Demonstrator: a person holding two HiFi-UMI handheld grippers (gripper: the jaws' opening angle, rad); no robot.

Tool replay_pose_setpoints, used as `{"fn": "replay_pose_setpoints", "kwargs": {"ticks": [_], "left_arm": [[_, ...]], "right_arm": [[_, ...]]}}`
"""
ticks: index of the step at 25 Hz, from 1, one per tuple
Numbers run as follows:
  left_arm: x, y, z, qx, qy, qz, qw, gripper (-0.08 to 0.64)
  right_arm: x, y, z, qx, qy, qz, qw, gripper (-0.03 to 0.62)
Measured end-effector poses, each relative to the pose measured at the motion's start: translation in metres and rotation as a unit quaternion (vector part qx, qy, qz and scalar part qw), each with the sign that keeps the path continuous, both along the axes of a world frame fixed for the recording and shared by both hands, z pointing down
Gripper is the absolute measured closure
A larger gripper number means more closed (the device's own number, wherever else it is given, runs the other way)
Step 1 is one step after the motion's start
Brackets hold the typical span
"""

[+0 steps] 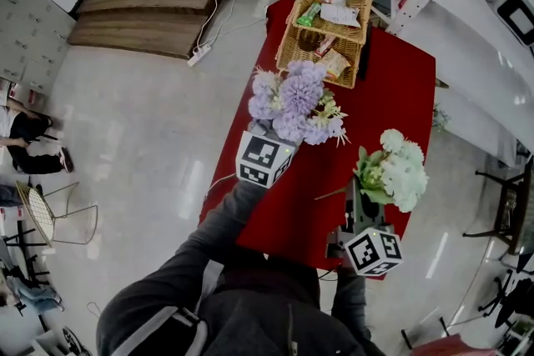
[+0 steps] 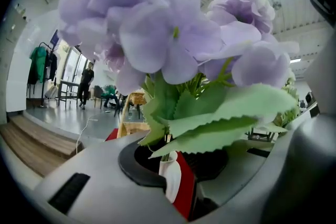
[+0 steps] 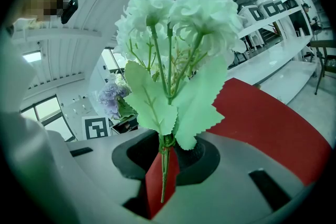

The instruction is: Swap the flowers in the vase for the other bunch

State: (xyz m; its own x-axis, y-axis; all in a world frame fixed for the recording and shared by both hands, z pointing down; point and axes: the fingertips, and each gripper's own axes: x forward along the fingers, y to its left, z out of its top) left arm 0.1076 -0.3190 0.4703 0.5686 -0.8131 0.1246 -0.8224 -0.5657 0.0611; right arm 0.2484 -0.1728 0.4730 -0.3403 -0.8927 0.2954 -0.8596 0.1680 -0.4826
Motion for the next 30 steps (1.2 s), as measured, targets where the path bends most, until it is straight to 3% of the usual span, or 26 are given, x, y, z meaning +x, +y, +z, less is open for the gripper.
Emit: {"fn": "replay_pose_setpoints", "kwargs": {"ticks": [9,23,30], "left_arm": [[-0.006,-0.003,-0.001,-0.003,-0.012,-0.012,0.9998,0.508],[-0.009,-0.005,-0.022,-0.004,-0.021,-0.009,0.9997,0.512],[-0.015,-0.005,-0.035,-0.009,-0.004,-0.008,0.9999,0.514]], "right_arm": [[0.000,0.003,0.000,0.001,-0.005,-0.001,1.000,0.518],[0.003,0.005,-0.010,0.014,-0.006,0.003,1.000,0.518],[-0.002,0.005,-0.017,0.024,-0.005,-0.004,1.000,0.518]]}}
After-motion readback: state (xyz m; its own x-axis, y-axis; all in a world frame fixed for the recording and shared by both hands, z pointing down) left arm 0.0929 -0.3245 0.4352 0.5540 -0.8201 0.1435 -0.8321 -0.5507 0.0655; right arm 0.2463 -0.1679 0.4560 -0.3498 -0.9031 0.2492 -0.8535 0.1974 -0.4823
